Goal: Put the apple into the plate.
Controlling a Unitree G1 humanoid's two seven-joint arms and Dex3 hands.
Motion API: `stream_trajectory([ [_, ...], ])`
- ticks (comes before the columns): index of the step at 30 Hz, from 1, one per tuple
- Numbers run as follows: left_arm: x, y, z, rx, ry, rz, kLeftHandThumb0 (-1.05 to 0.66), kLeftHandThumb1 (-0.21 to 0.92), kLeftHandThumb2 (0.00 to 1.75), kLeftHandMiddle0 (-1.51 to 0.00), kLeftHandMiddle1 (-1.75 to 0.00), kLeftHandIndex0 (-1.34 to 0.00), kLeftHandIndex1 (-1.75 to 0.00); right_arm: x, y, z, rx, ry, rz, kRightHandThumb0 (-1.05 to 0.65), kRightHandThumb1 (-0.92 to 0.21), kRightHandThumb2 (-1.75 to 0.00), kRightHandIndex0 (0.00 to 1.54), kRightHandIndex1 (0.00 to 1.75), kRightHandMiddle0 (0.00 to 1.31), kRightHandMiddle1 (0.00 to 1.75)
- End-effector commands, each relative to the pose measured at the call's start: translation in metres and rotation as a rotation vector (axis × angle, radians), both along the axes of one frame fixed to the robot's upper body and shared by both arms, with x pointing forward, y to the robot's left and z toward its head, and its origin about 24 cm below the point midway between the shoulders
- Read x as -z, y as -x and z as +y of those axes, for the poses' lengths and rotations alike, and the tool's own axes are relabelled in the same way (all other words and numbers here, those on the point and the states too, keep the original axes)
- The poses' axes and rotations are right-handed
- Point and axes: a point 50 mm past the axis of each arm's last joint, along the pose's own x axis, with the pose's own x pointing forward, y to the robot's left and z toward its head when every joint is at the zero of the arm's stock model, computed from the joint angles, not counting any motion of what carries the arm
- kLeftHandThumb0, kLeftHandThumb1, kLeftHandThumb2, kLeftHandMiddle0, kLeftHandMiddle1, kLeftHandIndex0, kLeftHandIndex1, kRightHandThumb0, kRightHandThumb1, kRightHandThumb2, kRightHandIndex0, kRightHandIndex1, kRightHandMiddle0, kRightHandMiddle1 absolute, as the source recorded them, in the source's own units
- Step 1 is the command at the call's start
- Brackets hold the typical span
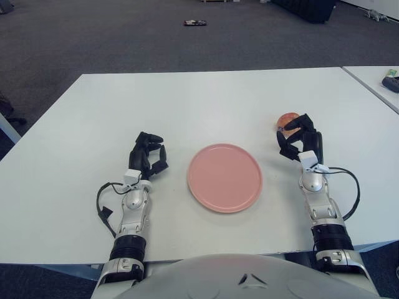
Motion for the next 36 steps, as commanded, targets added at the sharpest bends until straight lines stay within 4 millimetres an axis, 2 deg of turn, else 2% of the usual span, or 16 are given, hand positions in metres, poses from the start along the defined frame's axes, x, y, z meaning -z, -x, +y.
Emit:
stream_trajectory([
  [1,0.019,0.011,0.000,-0.005,0.022,0.096,-0.42,0.50,1.10,-0.83,-1.75,-0.46,-1.75,-0.011,-0.011,-0.004,0.003,0.098,-0.009,-0.50,-0.83,-0.73,0.05,1.19,0.10,1.56],
  [3,0.019,0.011,0.000,-0.007,0.023,0.098,-0.42,0.50,1.10,-0.84,-1.75,-0.47,-1.75,-0.014,-0.015,-0.006,0.007,0.140,-0.006,-0.60,-0.77,-0.83,0.02,1.05,0.05,1.41],
  [6,0.020,0.011,0.000,-0.013,0.027,0.101,-0.42,0.50,1.10,-0.84,-1.75,-0.47,-1.75,-0.018,-0.021,-0.008,0.009,0.196,-0.008,-0.67,-0.73,-0.87,0.01,0.90,0.02,1.24],
  [13,0.020,0.011,0.000,-0.023,0.035,0.102,-0.42,0.49,1.11,-0.83,-1.75,-0.47,-1.75,-0.026,-0.044,-0.017,0.033,0.314,0.030,-0.82,-0.67,-0.79,0.00,0.22,0.00,0.63],
  [15,0.021,0.011,0.000,-0.025,0.035,0.103,-0.42,0.49,1.11,-0.82,-1.75,-0.47,-1.75,-0.027,-0.047,-0.019,0.038,0.328,0.044,-0.87,-0.66,-0.76,0.00,0.09,0.00,0.45],
  [16,0.021,0.011,0.000,-0.026,0.035,0.103,-0.42,0.49,1.11,-0.81,-1.75,-0.47,-1.75,-0.027,-0.049,-0.020,0.041,0.337,0.053,-0.88,-0.66,-0.76,0.00,0.07,0.00,0.43],
  [20,0.021,0.011,-0.001,-0.027,0.039,0.103,-0.42,0.50,1.10,-0.81,-1.75,-0.47,-1.75,-0.030,-0.060,-0.025,0.054,0.407,0.112,-0.95,-0.65,-0.71,0.00,0.01,0.00,0.14],
  [23,0.021,0.011,-0.001,-0.028,0.045,0.101,-0.42,0.50,1.10,-0.81,-1.75,-0.47,-1.75,-0.034,-0.066,-0.026,0.047,0.443,0.148,-0.98,-0.63,-0.68,0.00,0.00,0.00,0.04],
  [33,0.021,0.012,-0.001,-0.032,0.036,0.101,-0.42,0.51,1.09,-0.81,-1.75,-0.46,-1.75,-0.046,-0.078,-0.024,0.024,0.496,0.265,-1.00,-0.55,-0.63,0.00,0.00,0.00,0.00],
  [36,0.021,0.012,-0.001,-0.037,0.023,0.107,-0.42,0.50,1.09,-0.81,-1.75,-0.46,-1.75,-0.048,-0.085,-0.020,0.018,0.498,0.300,-0.92,-0.44,-0.72,0.00,0.00,0.00,0.00],
])
